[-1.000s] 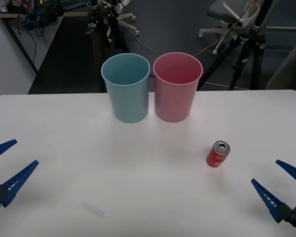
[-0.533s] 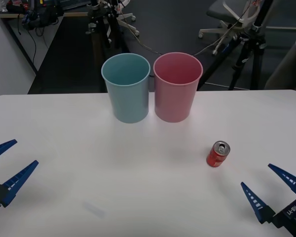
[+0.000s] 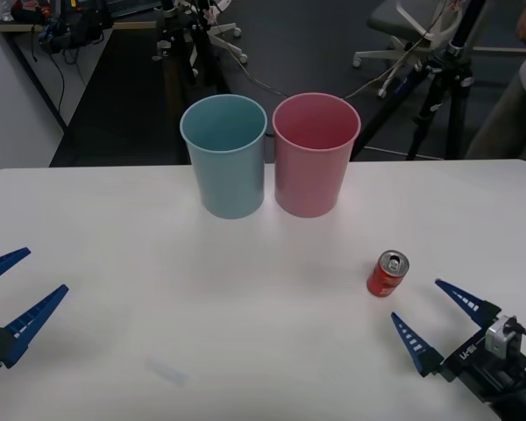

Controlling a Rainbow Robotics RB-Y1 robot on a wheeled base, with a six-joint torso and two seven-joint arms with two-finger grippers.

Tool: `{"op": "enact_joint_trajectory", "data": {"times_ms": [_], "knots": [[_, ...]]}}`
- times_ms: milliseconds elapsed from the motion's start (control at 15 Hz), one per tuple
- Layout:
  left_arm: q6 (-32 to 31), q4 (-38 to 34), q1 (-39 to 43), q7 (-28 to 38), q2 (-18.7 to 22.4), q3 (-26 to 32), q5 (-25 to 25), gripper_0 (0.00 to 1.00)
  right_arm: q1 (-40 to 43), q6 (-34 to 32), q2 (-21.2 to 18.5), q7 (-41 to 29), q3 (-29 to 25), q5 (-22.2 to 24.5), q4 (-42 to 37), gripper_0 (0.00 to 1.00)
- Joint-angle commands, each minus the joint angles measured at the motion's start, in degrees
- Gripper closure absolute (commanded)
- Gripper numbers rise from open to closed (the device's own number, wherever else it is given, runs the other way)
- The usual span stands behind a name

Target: Grasp the object on the table and drop it into the matching bin: aluminum can to the light blue bin, PET bottle to the pink bin.

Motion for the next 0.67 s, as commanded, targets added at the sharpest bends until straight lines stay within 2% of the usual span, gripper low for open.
{"op": "enact_joint_trajectory", "data": {"times_ms": [67,333,667], "knots": [[0.0,0.0,0.0,0.0,0.0,0.0,0.0,0.00,-4.2,-0.1,1.7,0.6,0.4,2.2,4.5,0.00],[0.0,0.0,0.0,0.0,0.0,0.0,0.0,0.00,-8.2,0.3,4.0,0.8,0.4,5.1,7.7,0.00],[0.0,0.0,0.0,0.0,0.0,0.0,0.0,0.00,-10.8,5.0,5.0,0.8,2.0,6.6,7.9,0.00]]}}
